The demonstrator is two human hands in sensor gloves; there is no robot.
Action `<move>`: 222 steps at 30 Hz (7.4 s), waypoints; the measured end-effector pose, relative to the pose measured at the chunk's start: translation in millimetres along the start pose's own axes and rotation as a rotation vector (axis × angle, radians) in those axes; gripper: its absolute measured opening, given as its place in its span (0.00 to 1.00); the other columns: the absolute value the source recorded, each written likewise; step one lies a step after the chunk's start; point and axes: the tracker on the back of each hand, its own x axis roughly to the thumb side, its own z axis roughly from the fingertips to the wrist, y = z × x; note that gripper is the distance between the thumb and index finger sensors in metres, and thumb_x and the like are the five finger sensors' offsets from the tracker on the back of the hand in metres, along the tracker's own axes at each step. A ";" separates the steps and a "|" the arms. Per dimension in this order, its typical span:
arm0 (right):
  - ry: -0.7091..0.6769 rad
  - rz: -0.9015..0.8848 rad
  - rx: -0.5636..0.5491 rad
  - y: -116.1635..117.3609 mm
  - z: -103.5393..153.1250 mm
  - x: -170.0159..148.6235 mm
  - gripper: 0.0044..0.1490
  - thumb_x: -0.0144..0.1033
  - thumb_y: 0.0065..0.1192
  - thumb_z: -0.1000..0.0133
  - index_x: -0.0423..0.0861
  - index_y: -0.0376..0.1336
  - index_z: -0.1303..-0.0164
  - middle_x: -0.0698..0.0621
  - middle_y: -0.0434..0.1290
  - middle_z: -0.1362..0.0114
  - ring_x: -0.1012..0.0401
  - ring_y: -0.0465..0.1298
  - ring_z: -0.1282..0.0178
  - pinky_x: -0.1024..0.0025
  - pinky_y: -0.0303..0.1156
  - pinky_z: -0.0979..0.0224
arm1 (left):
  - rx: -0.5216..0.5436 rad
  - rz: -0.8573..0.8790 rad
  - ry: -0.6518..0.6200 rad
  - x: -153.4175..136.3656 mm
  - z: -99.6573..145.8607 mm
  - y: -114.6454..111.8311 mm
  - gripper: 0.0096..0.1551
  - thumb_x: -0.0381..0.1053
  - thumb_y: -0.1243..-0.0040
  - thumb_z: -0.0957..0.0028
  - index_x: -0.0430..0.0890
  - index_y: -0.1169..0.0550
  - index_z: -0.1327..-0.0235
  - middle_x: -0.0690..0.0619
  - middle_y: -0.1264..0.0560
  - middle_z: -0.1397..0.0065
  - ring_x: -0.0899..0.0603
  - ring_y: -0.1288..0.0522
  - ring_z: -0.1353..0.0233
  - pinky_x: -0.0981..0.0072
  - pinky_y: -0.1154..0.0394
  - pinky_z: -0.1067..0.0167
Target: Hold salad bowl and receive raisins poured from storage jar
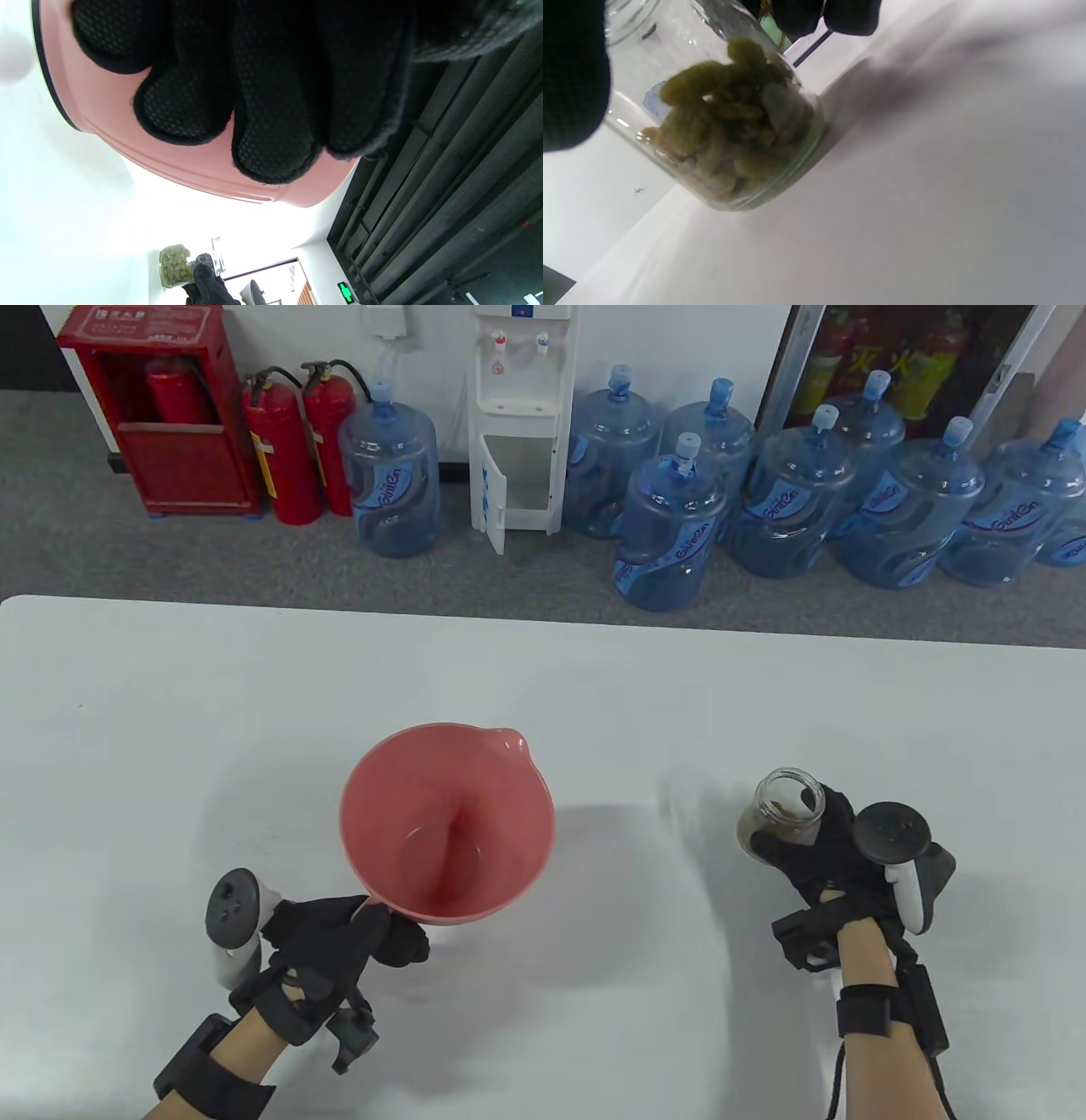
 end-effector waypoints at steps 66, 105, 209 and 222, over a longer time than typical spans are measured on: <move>-1.281 1.065 -0.696 57.7 203.0 283.4 0.70 0.65 0.88 0.77 0.70 0.48 0.29 0.62 0.57 0.21 0.55 0.64 0.22 0.58 0.68 0.23 | -0.171 0.163 0.005 1.5 -1.4 -38.5 0.22 0.63 0.44 0.55 0.52 0.08 0.84 0.55 0.08 0.64 0.39 0.13 0.53 0.45 0.24 0.46; -1.340 1.151 -0.749 73.0 209.8 283.3 0.68 0.62 0.89 0.77 0.79 0.46 0.33 0.64 0.54 0.20 0.58 0.58 0.19 0.58 0.60 0.19 | -0.166 0.168 0.000 0.6 -1.5 -37.3 0.22 0.63 0.45 0.55 0.52 0.08 0.85 0.55 0.08 0.64 0.39 0.13 0.53 0.45 0.24 0.47; -0.079 0.015 -0.160 3.4 2.3 52.0 0.72 0.62 0.86 0.70 0.55 0.44 0.26 0.53 0.58 0.22 0.53 0.69 0.22 0.58 0.72 0.25 | -0.112 0.165 -0.012 0.8 -0.5 -28.0 0.22 0.63 0.45 0.55 0.53 0.08 0.84 0.55 0.08 0.64 0.39 0.14 0.53 0.45 0.25 0.46; -0.054 0.031 -0.087 18.2 -4.0 35.5 0.72 0.61 0.84 0.68 0.54 0.39 0.26 0.51 0.54 0.21 0.52 0.66 0.21 0.55 0.68 0.22 | -0.115 0.152 -0.004 -0.6 0.3 -30.0 0.22 0.63 0.45 0.55 0.53 0.08 0.84 0.55 0.08 0.64 0.39 0.14 0.53 0.45 0.25 0.46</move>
